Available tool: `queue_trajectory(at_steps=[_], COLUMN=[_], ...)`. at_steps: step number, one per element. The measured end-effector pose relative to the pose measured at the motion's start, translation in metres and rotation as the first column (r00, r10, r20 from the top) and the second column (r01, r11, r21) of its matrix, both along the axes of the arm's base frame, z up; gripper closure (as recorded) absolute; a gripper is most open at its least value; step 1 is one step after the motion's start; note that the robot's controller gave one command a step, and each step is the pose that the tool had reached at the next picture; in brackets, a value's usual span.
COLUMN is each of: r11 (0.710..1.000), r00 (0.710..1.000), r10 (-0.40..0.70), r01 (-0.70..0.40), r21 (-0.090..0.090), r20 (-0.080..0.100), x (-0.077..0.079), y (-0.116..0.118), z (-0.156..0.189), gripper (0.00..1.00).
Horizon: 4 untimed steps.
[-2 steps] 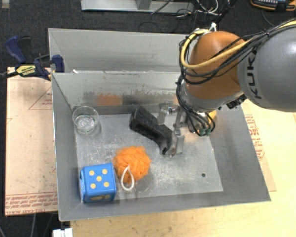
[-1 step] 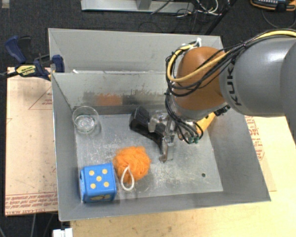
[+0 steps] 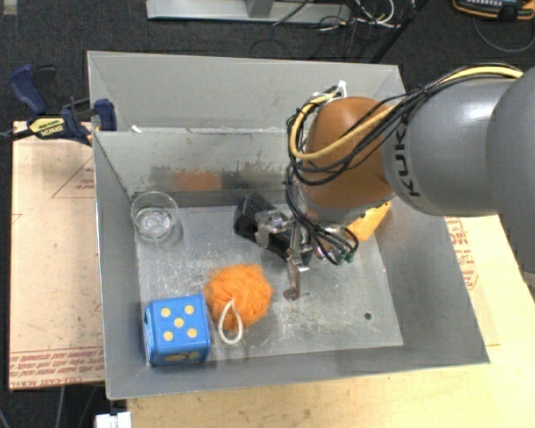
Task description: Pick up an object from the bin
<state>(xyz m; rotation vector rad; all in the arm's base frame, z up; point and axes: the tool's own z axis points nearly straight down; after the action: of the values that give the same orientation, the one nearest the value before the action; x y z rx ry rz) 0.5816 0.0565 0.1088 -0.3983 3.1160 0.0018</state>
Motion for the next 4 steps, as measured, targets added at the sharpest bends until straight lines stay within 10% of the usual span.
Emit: queue_trajectory(at_steps=[1,2,4], r11=[0.988,0.989,0.989], r00=[0.988,0.989,0.989], r10=[-0.152,-0.149,-0.149], r01=[0.152,0.149,0.149], r21=[0.002,0.003,0.004], r20=[0.013,0.010,0.010], x=[0.0557,0.0549,0.0549], y=[-0.0727,-0.0706,-0.0706], z=[0.0207,0.0200,0.0200], gripper=[1.00,0.00,0.00])
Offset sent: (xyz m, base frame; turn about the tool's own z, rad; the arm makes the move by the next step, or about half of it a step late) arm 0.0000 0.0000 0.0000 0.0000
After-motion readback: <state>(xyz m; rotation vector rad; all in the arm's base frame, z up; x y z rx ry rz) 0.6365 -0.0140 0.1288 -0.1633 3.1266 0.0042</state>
